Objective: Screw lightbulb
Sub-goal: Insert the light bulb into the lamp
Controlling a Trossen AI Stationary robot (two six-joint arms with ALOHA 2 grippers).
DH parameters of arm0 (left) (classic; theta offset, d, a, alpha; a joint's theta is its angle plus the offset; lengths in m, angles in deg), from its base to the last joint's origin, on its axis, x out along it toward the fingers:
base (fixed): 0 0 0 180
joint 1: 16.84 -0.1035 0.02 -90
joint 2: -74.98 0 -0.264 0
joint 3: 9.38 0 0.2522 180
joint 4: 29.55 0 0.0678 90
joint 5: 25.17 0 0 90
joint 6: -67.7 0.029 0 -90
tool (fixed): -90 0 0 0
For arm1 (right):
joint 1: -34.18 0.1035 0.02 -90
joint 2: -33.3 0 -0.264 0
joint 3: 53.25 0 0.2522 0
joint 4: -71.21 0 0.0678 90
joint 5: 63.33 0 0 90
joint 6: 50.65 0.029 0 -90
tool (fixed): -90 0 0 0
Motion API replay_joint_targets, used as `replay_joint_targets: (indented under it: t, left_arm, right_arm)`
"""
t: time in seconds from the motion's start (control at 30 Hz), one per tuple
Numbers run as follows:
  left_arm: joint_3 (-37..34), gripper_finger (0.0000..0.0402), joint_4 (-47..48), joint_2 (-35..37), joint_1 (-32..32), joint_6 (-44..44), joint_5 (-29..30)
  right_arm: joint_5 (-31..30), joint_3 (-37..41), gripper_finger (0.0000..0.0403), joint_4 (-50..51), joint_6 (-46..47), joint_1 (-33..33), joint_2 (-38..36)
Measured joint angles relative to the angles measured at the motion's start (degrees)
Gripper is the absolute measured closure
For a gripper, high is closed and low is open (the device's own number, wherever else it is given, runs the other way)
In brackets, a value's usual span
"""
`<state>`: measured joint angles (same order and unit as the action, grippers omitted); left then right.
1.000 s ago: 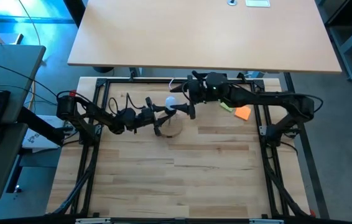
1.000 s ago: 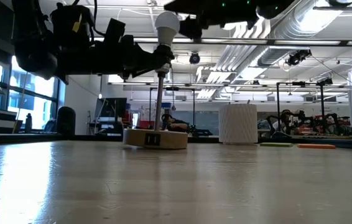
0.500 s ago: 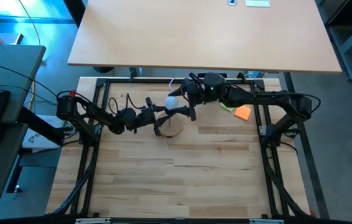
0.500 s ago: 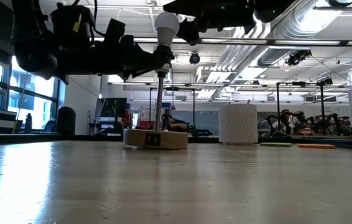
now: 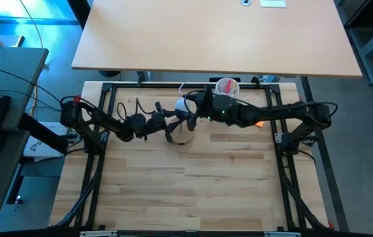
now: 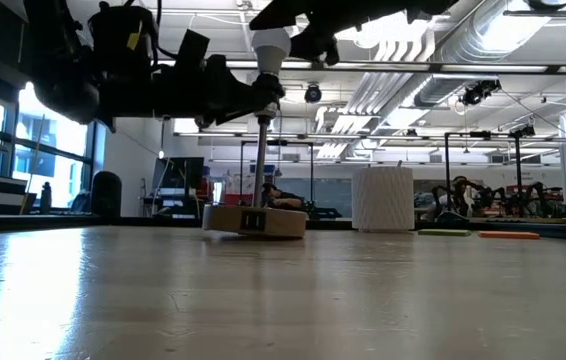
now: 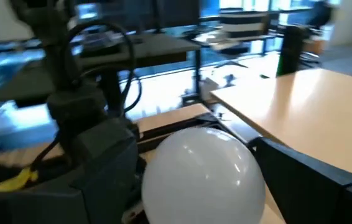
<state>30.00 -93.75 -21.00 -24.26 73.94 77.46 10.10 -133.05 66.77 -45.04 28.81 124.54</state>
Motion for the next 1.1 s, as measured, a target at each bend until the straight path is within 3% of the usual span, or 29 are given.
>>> replay_joint_targets:
  t: [0.23,0.53,0.77,0.9,1.03,1.1]
  left_arm:
    - [1.23,0.0242,1.87,0.00,0.91,0.58,2.36]
    - [1.32,0.0242,1.96,0.00,1.29,1.42,2.38]
    - [1.39,0.0242,2.39,0.00,1.27,1.44,2.38]
    - [1.43,0.0242,2.70,0.04,1.26,1.54,1.40]
    - [1.43,0.0242,2.86,0.04,1.16,0.90,-5.50]
    - [1.43,0.0242,2.84,0.04,1.18,0.12,-10.75]
  right_arm:
    - [-12.77,0.00,0.0080,-0.35,2.40,4.61,0.00]
    - [-10.38,0.00,0.0080,-1.45,1.11,3.77,0.00]
    - [-0.21,0.00,0.0080,-6.63,-3.32,0.94,-0.03]
    - [6.10,0.00,0.0079,-1.63,-6.41,-2.22,-2.87]
    - [22.13,-0.02,0.0080,10.69,-16.30,-7.21,-9.49]
    - [30.88,-0.02,0.0080,14.98,-15.36,-9.73,-11.91]
